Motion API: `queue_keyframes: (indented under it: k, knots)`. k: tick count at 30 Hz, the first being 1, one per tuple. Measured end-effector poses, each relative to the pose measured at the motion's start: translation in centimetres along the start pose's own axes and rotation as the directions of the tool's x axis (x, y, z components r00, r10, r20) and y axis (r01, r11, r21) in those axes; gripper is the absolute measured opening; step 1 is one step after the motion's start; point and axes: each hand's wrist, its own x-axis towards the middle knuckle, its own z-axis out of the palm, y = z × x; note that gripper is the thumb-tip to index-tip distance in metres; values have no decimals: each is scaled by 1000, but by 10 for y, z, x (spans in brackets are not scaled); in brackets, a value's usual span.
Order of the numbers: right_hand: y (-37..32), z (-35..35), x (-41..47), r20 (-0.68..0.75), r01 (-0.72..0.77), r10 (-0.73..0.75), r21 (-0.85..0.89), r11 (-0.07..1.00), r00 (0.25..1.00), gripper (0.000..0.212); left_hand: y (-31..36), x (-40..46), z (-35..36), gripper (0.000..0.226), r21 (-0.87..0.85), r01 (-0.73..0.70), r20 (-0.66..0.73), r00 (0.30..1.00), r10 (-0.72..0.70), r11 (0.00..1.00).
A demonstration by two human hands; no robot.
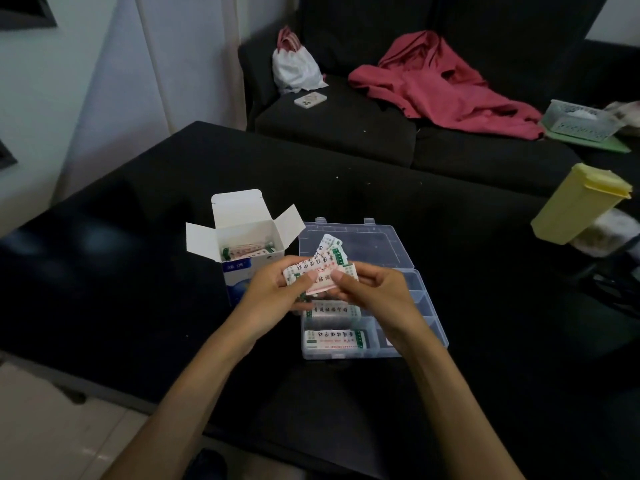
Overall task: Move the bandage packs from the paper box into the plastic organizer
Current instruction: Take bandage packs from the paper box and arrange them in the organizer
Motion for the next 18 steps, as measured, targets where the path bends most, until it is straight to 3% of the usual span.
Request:
queue_keyframes:
  k: [3,8,13,16,18]
  knots:
    - [-2,0,-1,1,-14,14,1,1000,1000,16,-1,3,-2,20,21,-17,-37,999,18,1000]
    - [-5,-6,-4,-84,24,-39,-182,983,996,16,-4,6,-5,17,33,-95,-107,989,98,995]
    - [-6,-19,-6,-168,-3,-47,-282,960,985,12,-9,7,-9,24,189,-136,-180,969,170,972]
    - [-15,-31,-12,-92,-67,36,-364,929,995,9,-8,8,-13,27,304,-164,-216,948,236,938]
    - [-17,-36,-17,-16,-102,110,-507,856,994,8,-7,9,-12,27,321,-170,-209,947,244,932]
